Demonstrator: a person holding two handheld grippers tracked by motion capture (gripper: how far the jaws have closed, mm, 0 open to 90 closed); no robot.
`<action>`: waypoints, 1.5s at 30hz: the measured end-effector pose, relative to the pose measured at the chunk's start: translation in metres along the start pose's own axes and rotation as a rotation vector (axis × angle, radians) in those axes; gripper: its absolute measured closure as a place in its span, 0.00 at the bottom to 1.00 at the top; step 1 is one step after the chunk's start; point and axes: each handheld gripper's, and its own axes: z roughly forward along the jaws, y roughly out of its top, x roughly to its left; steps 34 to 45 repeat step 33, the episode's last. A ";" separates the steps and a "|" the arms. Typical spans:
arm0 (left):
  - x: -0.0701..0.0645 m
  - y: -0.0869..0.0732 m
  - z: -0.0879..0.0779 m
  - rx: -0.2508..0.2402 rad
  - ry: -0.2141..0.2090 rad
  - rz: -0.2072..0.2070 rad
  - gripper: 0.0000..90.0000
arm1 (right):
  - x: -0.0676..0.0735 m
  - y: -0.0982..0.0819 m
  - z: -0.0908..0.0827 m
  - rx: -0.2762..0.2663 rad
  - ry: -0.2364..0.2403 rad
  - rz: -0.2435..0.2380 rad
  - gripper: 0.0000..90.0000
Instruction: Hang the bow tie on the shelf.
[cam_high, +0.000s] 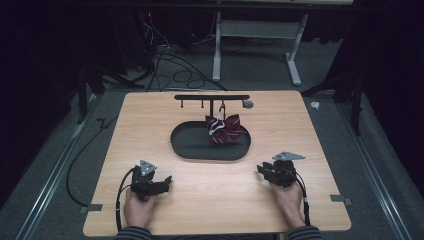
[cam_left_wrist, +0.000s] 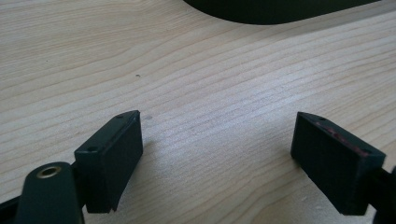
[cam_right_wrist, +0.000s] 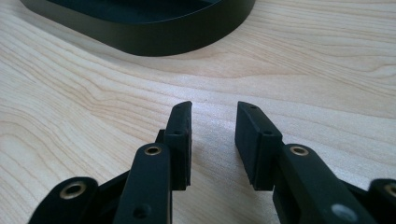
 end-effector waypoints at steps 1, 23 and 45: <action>0.000 0.000 0.000 0.000 0.000 0.000 0.19 | 0.001 0.000 0.000 0.003 -0.002 -0.003 0.76; 0.000 0.000 0.000 -0.001 0.000 -0.001 0.19 | 0.016 -0.003 0.006 0.004 -0.076 -0.123 0.60; 0.000 0.000 0.000 -0.001 -0.001 -0.002 0.19 | 0.015 -0.002 0.006 0.005 -0.073 -0.122 0.59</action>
